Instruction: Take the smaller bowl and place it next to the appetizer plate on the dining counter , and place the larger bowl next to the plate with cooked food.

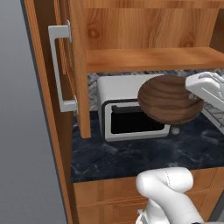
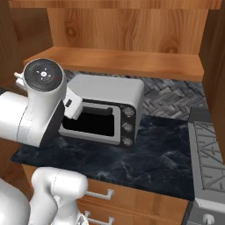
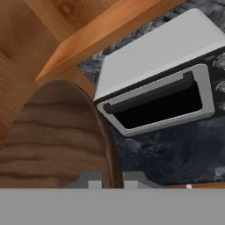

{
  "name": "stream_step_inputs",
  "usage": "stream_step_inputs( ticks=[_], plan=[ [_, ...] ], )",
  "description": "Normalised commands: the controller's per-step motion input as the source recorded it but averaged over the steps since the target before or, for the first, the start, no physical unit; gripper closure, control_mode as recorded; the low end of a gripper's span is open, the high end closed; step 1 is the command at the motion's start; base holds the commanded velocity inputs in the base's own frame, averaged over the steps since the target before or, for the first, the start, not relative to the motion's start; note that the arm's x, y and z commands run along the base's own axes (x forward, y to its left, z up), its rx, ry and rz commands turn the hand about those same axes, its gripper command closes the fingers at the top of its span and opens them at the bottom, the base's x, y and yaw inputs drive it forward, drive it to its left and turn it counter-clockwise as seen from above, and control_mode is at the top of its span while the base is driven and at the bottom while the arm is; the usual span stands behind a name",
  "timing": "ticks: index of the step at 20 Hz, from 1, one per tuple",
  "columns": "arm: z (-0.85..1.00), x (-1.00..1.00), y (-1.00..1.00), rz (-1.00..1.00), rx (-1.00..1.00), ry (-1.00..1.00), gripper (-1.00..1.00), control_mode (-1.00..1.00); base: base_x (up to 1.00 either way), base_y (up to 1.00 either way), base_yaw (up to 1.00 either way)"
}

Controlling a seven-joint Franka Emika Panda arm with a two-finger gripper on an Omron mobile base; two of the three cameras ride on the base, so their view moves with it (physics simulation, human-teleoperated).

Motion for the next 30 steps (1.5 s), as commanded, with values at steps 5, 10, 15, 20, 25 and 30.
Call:
stream_step_inputs(
  ticks=[5,10,15,20,25,30],
  plan=[
    [0.00,0.00,0.00,0.00,0.00,0.00,1.00,1.00,-0.87,0.10,0.00],
    [0.00,0.00,0.00,0.00,0.00,0.00,1.00,1.00,-1.00,0.07,0.00],
    [0.00,0.00,0.00,0.00,0.00,0.00,1.00,1.00,-1.00,0.29,0.00],
    [0.00,0.00,0.00,0.00,0.00,0.00,1.00,1.00,-0.85,0.60,0.00],
    [0.00,0.00,0.00,0.00,0.00,0.00,1.00,1.00,-0.46,0.89,0.00],
    [0.00,0.00,0.00,0.00,0.00,0.00,1.00,1.00,-0.02,1.00,0.00]
  ],
)
